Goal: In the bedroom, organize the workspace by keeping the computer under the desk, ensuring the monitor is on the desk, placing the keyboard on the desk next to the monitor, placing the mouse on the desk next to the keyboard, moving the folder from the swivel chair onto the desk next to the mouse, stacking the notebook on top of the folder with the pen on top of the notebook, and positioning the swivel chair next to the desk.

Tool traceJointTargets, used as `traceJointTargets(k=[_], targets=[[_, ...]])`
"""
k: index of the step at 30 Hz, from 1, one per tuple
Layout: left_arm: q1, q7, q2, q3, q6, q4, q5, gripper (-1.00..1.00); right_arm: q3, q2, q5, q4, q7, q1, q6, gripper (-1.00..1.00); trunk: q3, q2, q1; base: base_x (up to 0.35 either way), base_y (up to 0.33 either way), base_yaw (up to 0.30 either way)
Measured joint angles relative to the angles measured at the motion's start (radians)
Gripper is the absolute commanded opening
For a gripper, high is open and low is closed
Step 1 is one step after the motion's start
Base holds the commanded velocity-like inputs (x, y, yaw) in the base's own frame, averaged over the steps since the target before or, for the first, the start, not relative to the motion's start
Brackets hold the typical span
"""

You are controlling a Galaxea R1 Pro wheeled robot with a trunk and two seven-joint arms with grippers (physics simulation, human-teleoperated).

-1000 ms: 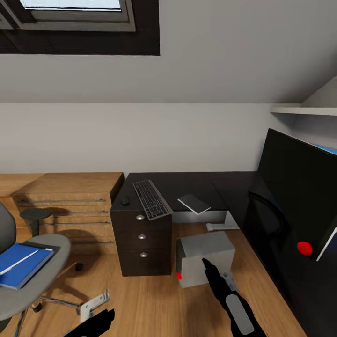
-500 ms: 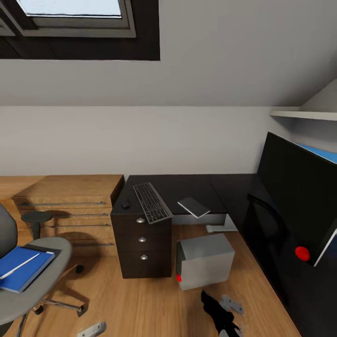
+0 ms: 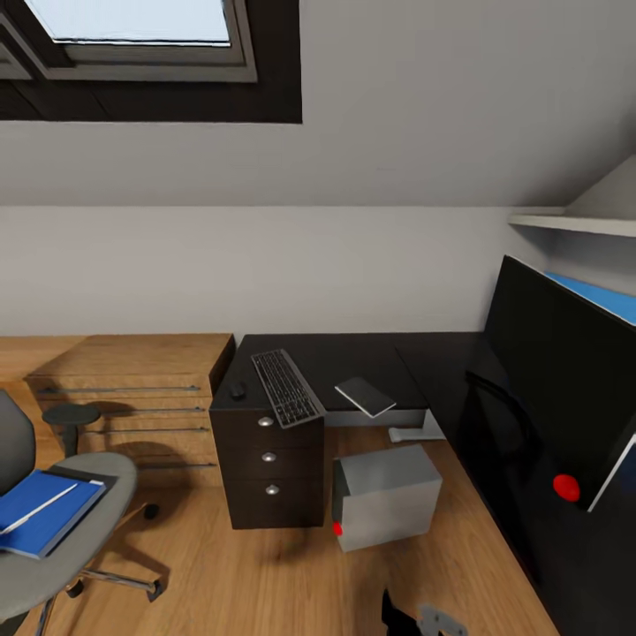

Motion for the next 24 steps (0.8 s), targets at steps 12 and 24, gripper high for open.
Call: traceJointTargets(k=[12,24], targets=[[0.0,-0.049,0.002,-0.001,-0.016,0.017,-0.003,1.0,0.001,-0.001,0.215,0.045,-0.002,0.0,-0.054,1.0,0.038,0.084,-0.046,0.0,0.0,0.0],[0.0,-0.05,0.0,-0.002,-0.017,0.018,-0.003,1.0,0.006,-0.005,0.278,0.048,0.0,0.0,-0.057,1.0,0.075,0.168,-0.092,0.0,0.0,0.0]])
